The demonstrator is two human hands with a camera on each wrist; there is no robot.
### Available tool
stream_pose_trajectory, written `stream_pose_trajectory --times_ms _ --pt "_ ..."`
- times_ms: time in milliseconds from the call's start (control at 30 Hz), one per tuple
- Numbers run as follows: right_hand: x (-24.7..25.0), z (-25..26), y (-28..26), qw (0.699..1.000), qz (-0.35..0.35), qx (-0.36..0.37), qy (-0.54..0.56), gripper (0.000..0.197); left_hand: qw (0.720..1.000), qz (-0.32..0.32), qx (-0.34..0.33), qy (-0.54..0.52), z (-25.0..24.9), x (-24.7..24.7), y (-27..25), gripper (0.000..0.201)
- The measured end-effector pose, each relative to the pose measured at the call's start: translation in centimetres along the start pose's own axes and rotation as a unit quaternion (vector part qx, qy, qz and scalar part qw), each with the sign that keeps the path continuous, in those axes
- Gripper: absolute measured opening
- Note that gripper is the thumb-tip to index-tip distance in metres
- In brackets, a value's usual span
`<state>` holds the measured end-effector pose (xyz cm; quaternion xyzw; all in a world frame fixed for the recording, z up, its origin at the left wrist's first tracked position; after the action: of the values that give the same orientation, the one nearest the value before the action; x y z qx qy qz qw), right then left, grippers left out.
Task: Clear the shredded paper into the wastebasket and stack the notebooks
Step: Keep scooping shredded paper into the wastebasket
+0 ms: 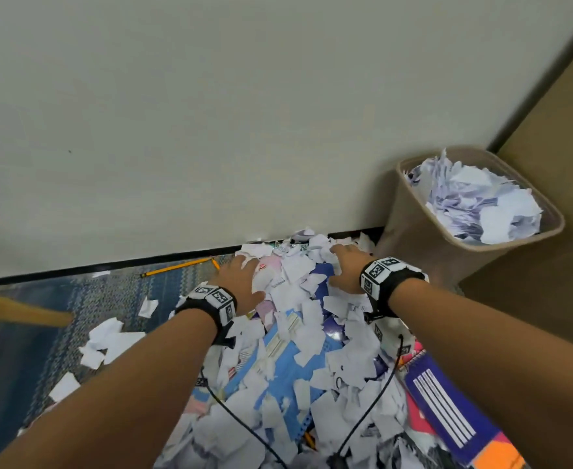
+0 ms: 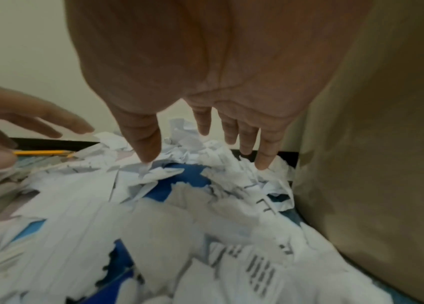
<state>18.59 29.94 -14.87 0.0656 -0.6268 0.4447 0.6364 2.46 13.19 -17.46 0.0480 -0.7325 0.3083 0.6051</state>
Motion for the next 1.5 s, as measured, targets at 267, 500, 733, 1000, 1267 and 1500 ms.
stream_pose_trajectory --times_ms 267,500,733,1000,1267,1500 --pt "-2.1 0.6 3.0 0.997 -0.050 -0.030 0.056 0.088 0.998 -0.015 -0.040 -0.052 -3.5 -0.2 1.7 0.098" --pt "-2.6 -3.4 4.5 0.979 -0.083 -0.143 0.121 0.097 0.997 -0.012 -0.053 -0.049 -7.1 -1.7 3.9 0.095" --pt "-4.1 -4.7 6.2 0.966 -0.057 -0.175 0.182 0.101 0.998 -0.023 -0.044 -0.049 -7.7 -4.5 4.4 0.064" --pt "-3.5 -4.0 7.2 0.958 -0.088 -0.211 0.176 0.087 0.992 -0.090 -0.064 -0.060 -6.6 -3.0 4.5 0.057" --pt "-1.4 -2.1 7.6 0.974 -0.133 -0.137 0.125 0.033 0.978 -0.109 -0.098 -0.149 -5.0 -3.1 3.7 0.045" --pt "0.5 -3.6 5.7 0.955 -0.164 -0.177 0.171 0.026 0.972 -0.115 -0.025 -0.201 -0.9 -2.0 2.2 0.026"
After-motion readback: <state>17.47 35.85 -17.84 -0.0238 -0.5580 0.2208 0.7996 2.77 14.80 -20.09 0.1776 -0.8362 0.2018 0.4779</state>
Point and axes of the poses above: each hand's wrist, its own y-axis towards the middle knuckle, its own x-axis out of the back of the hand, z = x × y, the point moved 9 cm from there along y, towards the middle knuckle, and after that the axes turned 3 degrees about y, right-handed, at the moved point
